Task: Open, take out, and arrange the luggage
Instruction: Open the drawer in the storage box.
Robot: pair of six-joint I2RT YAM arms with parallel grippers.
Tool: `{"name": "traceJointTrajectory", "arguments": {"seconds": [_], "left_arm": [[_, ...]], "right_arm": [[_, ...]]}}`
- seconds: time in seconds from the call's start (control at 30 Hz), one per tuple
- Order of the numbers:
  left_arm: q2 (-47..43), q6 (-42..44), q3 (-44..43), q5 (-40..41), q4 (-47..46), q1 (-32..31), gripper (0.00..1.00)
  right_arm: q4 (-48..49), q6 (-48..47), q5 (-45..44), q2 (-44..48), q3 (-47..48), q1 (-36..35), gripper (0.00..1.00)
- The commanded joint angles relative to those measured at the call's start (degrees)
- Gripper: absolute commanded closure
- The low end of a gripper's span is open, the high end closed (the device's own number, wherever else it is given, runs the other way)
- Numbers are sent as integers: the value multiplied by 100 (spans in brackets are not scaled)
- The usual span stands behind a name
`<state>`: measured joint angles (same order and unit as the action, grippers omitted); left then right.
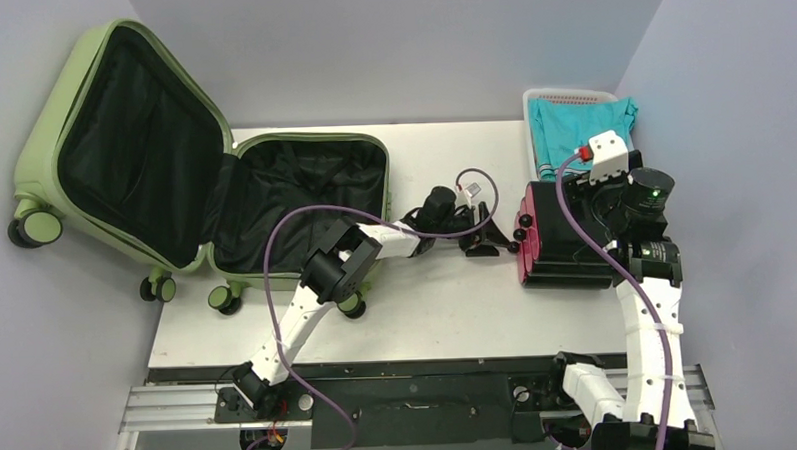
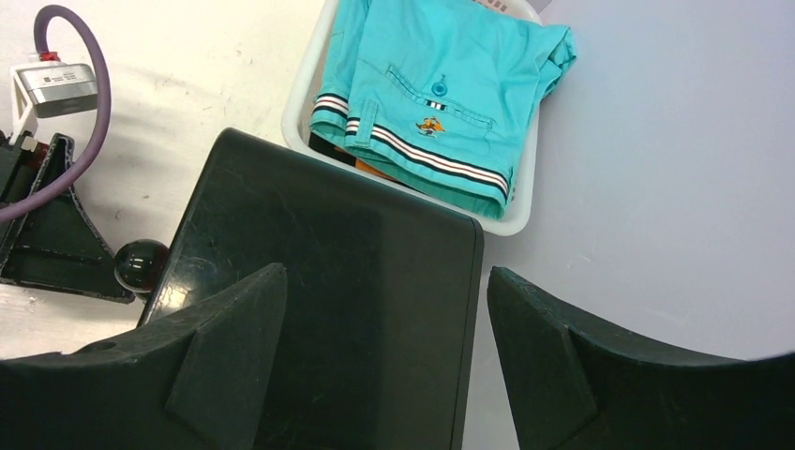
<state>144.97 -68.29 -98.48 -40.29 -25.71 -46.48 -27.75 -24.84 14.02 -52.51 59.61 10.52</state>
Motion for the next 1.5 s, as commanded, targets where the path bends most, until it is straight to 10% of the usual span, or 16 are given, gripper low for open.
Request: {"name": "traceJointTrajectory", "arguments": {"seconds": [0.0,0.5,1.0,1.47], "left_arm": [[445,233,-305,233,345,-73,42],[794,-102,-583,148,63,-241,58],[1008,-506,-1003,79,-326,-186,52],[910,-549,-818,16,-465,-169,81]], "right_arm": [[304,68,51,21,-194,46,26],[819,143,16,-447,-899,55,28],[787,73,108,-671,-1104,55,30],[676,41,164,-871,-1077,47,30]]}}
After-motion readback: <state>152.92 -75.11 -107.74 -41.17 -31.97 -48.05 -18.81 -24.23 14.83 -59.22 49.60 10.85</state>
